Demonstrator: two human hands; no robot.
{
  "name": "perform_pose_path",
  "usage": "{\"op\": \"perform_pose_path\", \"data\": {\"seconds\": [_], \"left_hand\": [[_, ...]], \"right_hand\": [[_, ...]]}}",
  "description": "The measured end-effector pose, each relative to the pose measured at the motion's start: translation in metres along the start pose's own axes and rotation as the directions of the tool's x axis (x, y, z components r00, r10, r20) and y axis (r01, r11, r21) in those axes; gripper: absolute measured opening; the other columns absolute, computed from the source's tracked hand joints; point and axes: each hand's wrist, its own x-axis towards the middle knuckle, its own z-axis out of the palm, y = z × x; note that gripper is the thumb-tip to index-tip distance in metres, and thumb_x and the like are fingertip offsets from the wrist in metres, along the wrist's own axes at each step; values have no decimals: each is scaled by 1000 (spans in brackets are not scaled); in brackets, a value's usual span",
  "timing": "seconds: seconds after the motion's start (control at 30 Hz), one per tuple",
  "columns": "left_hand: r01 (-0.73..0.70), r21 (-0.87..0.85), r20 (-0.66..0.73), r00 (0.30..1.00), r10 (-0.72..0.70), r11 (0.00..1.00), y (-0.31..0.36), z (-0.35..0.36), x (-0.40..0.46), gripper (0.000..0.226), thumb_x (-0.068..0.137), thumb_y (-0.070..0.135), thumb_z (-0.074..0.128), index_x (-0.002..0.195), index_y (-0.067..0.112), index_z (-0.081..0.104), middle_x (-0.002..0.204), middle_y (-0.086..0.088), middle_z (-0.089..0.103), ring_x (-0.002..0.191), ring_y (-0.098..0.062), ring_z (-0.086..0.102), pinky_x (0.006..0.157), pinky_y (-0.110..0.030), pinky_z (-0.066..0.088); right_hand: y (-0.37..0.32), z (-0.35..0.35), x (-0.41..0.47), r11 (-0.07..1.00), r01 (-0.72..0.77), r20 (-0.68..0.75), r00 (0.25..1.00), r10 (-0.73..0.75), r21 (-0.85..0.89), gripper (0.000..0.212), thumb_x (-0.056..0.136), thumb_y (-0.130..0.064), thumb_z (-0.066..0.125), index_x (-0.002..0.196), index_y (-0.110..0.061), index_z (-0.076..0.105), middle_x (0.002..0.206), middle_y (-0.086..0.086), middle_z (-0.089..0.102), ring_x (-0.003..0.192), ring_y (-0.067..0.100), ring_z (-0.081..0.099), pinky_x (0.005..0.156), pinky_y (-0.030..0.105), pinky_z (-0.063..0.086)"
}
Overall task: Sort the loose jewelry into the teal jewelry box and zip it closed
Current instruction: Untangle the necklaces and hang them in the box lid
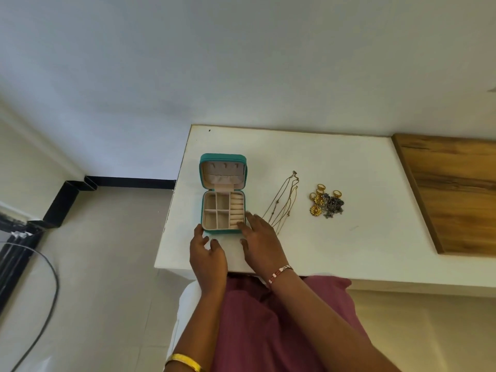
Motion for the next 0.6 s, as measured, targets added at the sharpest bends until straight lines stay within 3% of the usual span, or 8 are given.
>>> {"op": "perform_pose_path", "data": {"seconds": [0.17,0.33,0.47,0.53,0.6], "left_hand": [[-20,30,24,1000,19,999,0,0,-4,41,93,5,43,133,14,46,134,-9,51,121,-24,49,94,-25,34],[-23,29,22,1000,22,999,4,0,-7,39,94,5,42,132,13,47,135,-9,51,123,-24,48,97,-26,35],[-7,-14,10,1000,7,1000,5,-3,-14,39,92,3,44,129,15,48,134,-7,51,120,-21,49,95,-25,36],[-30,-45,10,999,30,999,5,-4,-21,37,92,2,45,127,14,51,129,-6,54,114,-14,50,91,-21,36],[-56,-67,22,998,57,996,5,-5,-31,34,91,2,46,123,12,54,123,-5,57,109,-11,50,89,-19,36]], "right_hand": [[13,-5,3,997,5,-8,1000,-5,-82,43,76,1,62,119,-2,58,127,21,56,120,40,50,100,48,39],[16,-15,4,996,37,76,997,-30,-85,45,90,-8,48,135,-8,43,145,14,37,136,33,29,112,40,22],[16,-28,-9,988,-63,-49,996,70,141,43,90,-8,49,133,-13,46,140,13,45,130,28,37,107,31,28],[19,-31,-25,951,-152,-115,975,189,268,36,89,-7,52,125,-10,55,127,11,56,119,26,45,97,22,32],[24,-30,-43,903,-242,-149,939,310,356,26,88,-6,55,113,-8,62,114,10,62,107,25,52,90,21,38]]}}
